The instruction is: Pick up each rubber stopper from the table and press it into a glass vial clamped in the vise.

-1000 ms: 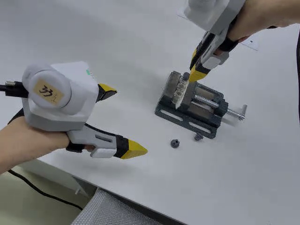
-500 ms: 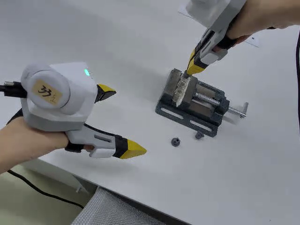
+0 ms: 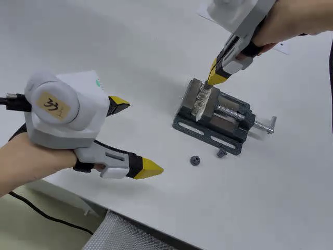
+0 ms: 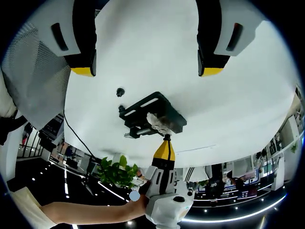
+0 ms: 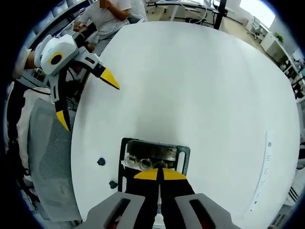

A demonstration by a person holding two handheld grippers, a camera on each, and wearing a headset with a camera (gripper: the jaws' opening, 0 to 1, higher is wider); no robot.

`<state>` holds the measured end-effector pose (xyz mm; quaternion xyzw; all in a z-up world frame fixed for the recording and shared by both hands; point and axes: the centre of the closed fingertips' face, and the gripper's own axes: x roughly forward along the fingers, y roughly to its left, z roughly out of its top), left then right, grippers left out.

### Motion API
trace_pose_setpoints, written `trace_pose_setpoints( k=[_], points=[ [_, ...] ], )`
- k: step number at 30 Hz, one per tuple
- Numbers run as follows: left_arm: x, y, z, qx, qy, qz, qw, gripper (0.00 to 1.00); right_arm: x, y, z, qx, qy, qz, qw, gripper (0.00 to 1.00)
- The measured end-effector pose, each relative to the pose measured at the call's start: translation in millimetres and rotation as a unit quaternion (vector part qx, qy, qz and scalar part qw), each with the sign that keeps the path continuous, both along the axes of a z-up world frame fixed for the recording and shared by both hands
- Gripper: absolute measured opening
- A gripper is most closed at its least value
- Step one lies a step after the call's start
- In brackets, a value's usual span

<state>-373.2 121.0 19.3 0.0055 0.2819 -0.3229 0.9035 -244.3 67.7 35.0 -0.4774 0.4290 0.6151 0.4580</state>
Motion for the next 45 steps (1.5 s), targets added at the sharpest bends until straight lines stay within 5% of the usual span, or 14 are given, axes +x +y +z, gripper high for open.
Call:
trace_pose_setpoints(
  k=[23, 35, 45],
  points=[
    [2.9, 3.2, 3.4, 0.001, -0.002, 0.005, 1.0000, 0.86, 10.9, 8.2, -8.1, -0.022, -0.005, -0.003, 0.9997, 0.00],
    [2.6, 3.7, 7.3, 0.001, -0.007, 0.004, 1.0000, 0.86, 10.1, 7.2, -8.6, -0.021, -0.028, -0.002, 0.9994, 0.00],
    [1.8, 6.5, 20.1, 0.011, -0.020, 0.001, 0.9997, 0.86, 11.0, 5.1, -7.7, 0.044, -0.022, -0.059, 0.9971, 0.00]
  ],
)
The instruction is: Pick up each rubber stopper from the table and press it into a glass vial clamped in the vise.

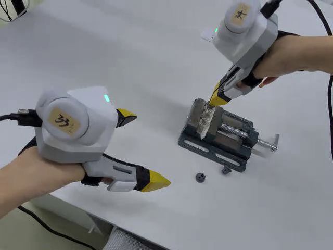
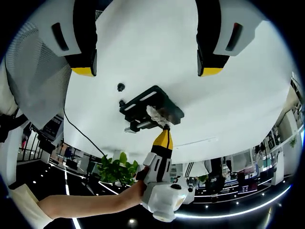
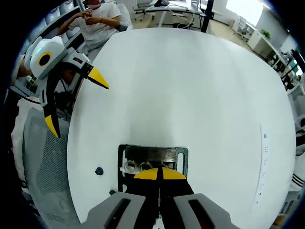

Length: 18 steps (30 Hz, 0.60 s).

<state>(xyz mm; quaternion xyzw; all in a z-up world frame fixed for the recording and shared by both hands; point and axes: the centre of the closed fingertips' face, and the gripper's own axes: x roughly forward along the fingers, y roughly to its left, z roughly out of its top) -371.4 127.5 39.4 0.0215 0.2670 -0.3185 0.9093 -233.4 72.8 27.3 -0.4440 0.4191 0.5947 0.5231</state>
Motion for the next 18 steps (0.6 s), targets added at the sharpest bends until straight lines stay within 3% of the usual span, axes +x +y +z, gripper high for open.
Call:
trace_pose_setpoints(
  k=[1, 3, 6, 8, 14, 18],
  points=[
    [0.1, 0.2, 0.8, 0.001, -0.001, -0.001, 1.0000, 0.86, -3.2, -0.8, 0.2, 0.003, -0.002, 0.007, 1.0000, 0.00],
    [0.3, -0.4, 3.7, 0.004, -0.002, -0.003, 1.0000, 0.86, -1.9, 0.8, 0.4, 0.007, 0.011, -0.015, 0.9998, 0.00],
    [0.2, -1.2, 8.4, 0.007, -0.006, -0.006, 0.9999, 0.86, -5.3, 0.7, 0.8, 0.008, 0.006, -0.011, 0.9999, 0.00],
    [0.2, -1.5, 11.9, 0.007, -0.008, -0.006, 0.9999, 0.86, -5.9, -0.1, 1.4, 0.018, 0.021, -0.033, 0.9991, 0.00],
    [-2.4, -4.6, 13.4, 0.015, -0.011, -0.013, 0.9997, 0.85, -6.5, 0.7, 2.6, 0.017, 0.006, -0.015, 0.9997, 0.00],
    [-3.2, -7.8, 15.6, 0.014, -0.011, -0.018, 0.9997, 0.85, 0.3, -0.7, 3.9, 0.028, 0.016, -0.022, 0.9992, 0.00]
  ],
)
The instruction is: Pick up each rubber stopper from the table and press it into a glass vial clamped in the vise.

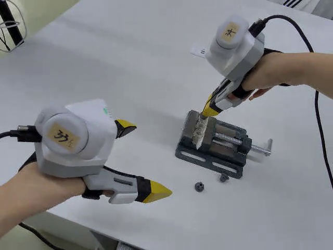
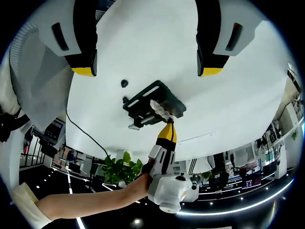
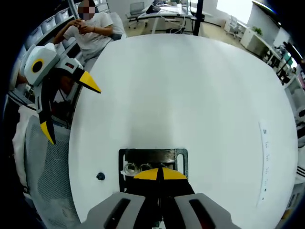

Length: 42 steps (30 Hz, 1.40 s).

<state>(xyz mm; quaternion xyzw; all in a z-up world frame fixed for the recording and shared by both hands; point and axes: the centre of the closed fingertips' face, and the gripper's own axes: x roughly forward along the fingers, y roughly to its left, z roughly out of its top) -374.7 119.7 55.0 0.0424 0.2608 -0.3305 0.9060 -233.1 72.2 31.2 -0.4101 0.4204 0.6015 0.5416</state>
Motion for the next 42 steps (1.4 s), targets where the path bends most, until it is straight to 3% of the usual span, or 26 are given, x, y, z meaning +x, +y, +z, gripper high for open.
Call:
trace_pose_setpoints(
  k=[1, 17, 27, 34, 38, 42],
  points=[
    [-0.3, -0.8, 0.4, 0.001, 0.000, -0.002, 1.0000, 0.85, 1.3, 0.8, -0.7, 0.001, 0.005, -0.011, 0.9999, 0.00],
    [-3.8, -3.0, 2.0, 0.003, 0.001, -0.003, 1.0000, 0.85, -1.2, 1.0, 2.4, 0.020, -0.008, 0.004, 0.9997, 0.00],
    [-5.2, -6.4, 0.5, 0.002, 0.005, -0.006, 1.0000, 0.85, -3.8, -2.5, 2.7, 0.015, -0.002, -0.005, 0.9999, 0.00],
    [-5.9, -3.8, 0.2, 0.002, 0.007, -0.001, 1.0000, 0.85, -1.0, -4.9, 1.6, 0.004, 0.015, -0.024, 0.9996, 0.00],
    [-6.3, -2.3, -1.6, 0.003, 0.009, 0.001, 1.0000, 0.85, 1.6, -4.0, 0.2, 0.009, 0.011, -0.024, 0.9996, 0.00],
    [-7.3, -4.5, -2.3, 0.004, 0.012, -0.001, 0.9999, 0.85, 1.8, -2.9, -0.9, -0.004, 0.011, -0.027, 0.9996, 0.00]
  ],
)
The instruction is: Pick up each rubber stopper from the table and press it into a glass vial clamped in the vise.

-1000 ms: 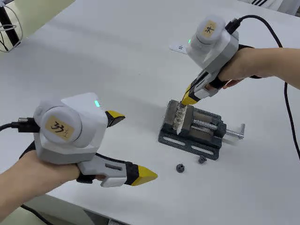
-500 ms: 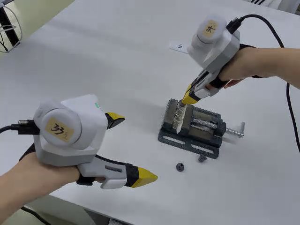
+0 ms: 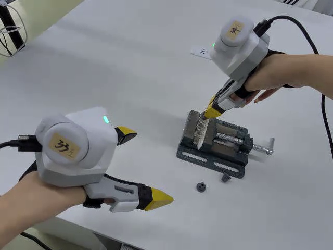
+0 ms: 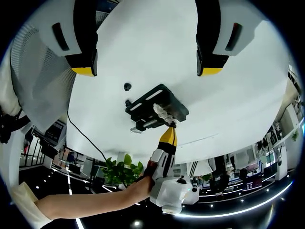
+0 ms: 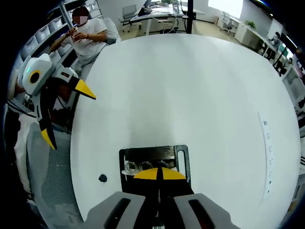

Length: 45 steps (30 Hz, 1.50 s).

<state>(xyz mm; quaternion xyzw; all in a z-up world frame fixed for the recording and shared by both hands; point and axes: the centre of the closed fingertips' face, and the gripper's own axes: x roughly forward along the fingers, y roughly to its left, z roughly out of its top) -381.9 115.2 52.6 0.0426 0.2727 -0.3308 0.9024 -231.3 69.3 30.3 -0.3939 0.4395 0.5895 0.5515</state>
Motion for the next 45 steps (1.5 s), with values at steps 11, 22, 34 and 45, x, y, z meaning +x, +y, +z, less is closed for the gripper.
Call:
trace_pose_setpoints(
  k=[11, 22, 34, 45],
  points=[
    [3.4, -5.4, 4.8, 0.002, -0.007, -0.009, 0.9999, 0.85, -4.3, 0.8, -1.0, -0.046, -0.010, -0.020, 0.9987, 0.00],
    [4.9, -5.8, 5.9, 0.004, -0.010, -0.015, 0.9998, 0.84, -8.0, -2.9, 3.4, -0.026, -0.004, -0.014, 0.9996, 0.00],
    [7.9, -1.8, 9.5, 0.009, -0.016, -0.017, 0.9997, 0.85, -0.8, -3.4, 4.4, 0.025, -0.036, 0.035, 0.9984, 0.15],
    [10.8, 0.6, 13.4, 0.006, -0.020, -0.013, 0.9997, 0.85, -30.6, -31.1, 3.9, 0.060, -0.026, 0.032, 0.9974, 0.52]
  ],
)
